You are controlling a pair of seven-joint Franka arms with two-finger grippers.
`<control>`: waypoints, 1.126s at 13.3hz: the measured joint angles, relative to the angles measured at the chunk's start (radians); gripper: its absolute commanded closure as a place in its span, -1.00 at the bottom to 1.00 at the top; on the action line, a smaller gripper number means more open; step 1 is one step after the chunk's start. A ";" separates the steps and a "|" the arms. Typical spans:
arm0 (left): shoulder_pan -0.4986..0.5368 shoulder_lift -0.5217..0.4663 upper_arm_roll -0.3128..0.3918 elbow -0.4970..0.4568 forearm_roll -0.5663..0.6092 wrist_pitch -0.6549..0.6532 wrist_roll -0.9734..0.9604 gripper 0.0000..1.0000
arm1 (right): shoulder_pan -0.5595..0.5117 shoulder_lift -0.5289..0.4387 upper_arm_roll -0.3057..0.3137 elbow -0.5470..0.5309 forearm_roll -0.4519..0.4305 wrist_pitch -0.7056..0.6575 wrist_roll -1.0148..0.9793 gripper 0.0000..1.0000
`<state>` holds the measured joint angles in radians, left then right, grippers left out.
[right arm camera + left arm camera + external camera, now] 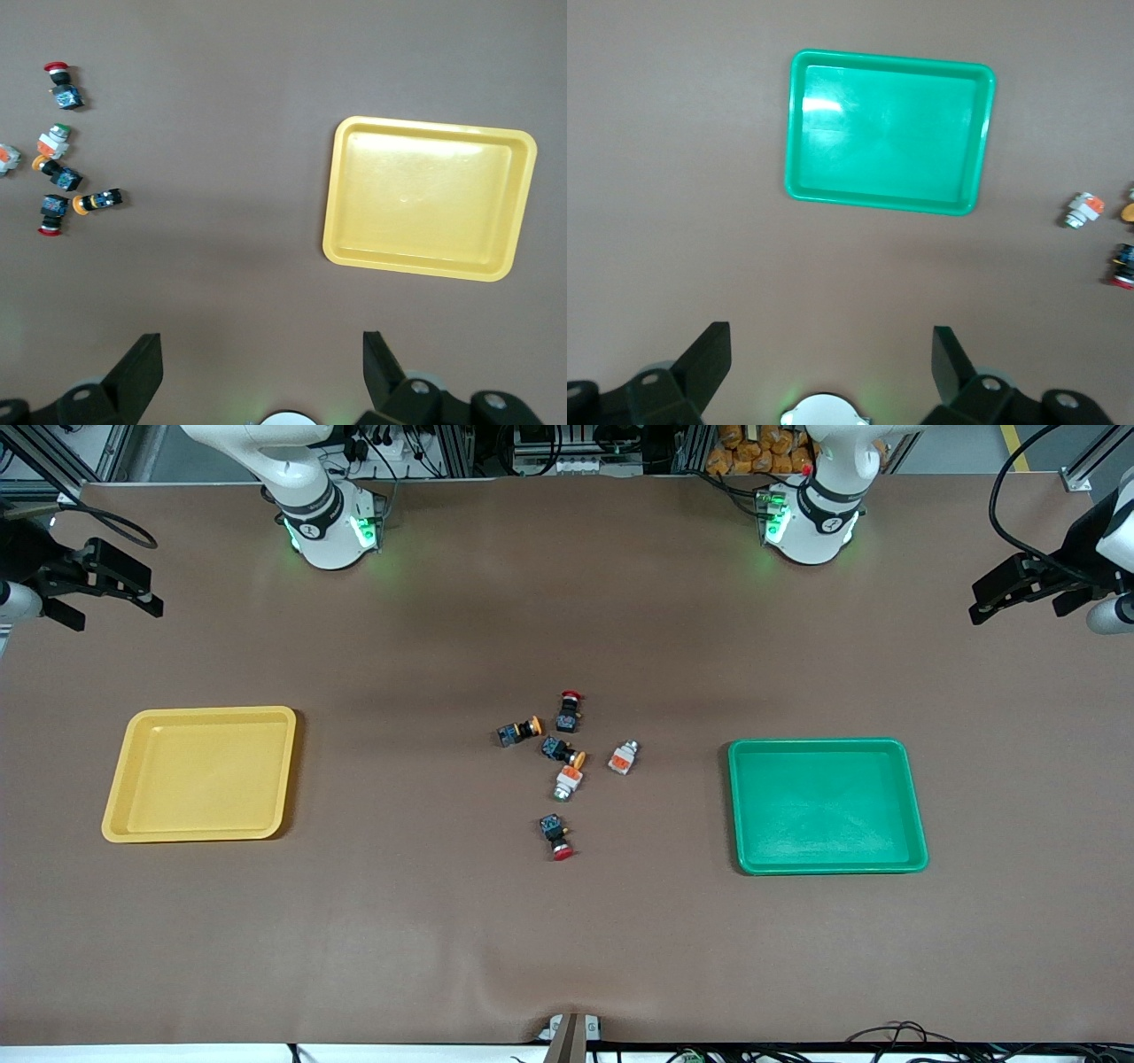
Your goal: Place green and yellow buttons in trays
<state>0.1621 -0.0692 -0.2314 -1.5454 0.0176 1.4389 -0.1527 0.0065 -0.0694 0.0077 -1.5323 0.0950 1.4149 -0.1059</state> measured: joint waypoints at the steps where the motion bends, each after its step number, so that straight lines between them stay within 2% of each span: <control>1: -0.001 0.000 -0.001 0.000 0.004 0.000 0.000 -1.00 | 0.000 0.000 0.000 0.000 0.002 0.000 0.000 -1.00; 8: 0.003 0.006 0.005 0.003 0.005 -0.002 0.000 -1.00 | -0.001 0.001 -0.004 0.000 0.002 0.000 0.000 -1.00; 15: -0.005 0.067 -0.009 0.003 0.005 0.040 0.000 -1.00 | -0.008 0.005 -0.009 -0.001 0.003 0.000 0.000 -1.00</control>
<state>0.1570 -0.0019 -0.2399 -1.5427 0.0224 1.4784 -0.1526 -0.0013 -0.0647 -0.0009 -1.5334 0.0975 1.4149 -0.1057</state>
